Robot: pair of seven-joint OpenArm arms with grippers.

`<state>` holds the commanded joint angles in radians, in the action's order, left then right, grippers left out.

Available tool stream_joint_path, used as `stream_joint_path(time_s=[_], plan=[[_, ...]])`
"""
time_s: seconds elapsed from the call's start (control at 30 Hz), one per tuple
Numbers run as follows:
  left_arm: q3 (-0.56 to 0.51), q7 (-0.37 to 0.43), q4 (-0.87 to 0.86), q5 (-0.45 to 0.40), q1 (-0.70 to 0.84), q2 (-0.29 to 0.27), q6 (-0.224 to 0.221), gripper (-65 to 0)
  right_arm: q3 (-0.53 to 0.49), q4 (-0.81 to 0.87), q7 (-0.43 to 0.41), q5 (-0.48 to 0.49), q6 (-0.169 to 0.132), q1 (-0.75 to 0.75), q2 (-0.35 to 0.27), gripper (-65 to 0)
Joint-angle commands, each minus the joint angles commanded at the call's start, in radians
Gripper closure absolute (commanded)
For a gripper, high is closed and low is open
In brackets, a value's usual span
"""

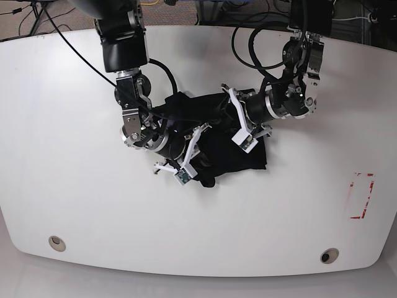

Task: Layout the t-shirt on the table in an organized manner, then fold the t-shirt properly
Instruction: 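Grip the bundle's sides with both grippers and square it into a rectangle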

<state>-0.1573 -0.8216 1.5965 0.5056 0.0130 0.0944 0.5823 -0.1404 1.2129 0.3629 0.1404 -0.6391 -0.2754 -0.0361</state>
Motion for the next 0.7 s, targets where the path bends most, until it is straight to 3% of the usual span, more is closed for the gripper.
stream_joint_path(time_s=[0.17,0.3,0.63,0.7], plan=[[0.003,0.002,-0.112,-0.011,-0.011,0.009,0.000,-17.8,0.000,-0.155,-0.135,0.003,0.000,-0.020,-0.037,-6.5],[-0.003,0.020,-0.196,-0.011,-0.032,0.061,0.000,-17.8,0.000,-0.226,-0.198,0.005,0.000,-0.025,-0.058,-6.5],[-0.015,0.091,-0.295,-0.006,-0.041,0.160,0.005,-17.8,0.000,-0.152,-0.193,0.006,0.000,0.006,-0.083,-6.3],[-0.012,0.086,-0.265,-0.006,-0.043,0.178,0.032,-17.8,0.000,-0.110,-0.158,0.006,0.002,0.011,-0.097,-6.3]])
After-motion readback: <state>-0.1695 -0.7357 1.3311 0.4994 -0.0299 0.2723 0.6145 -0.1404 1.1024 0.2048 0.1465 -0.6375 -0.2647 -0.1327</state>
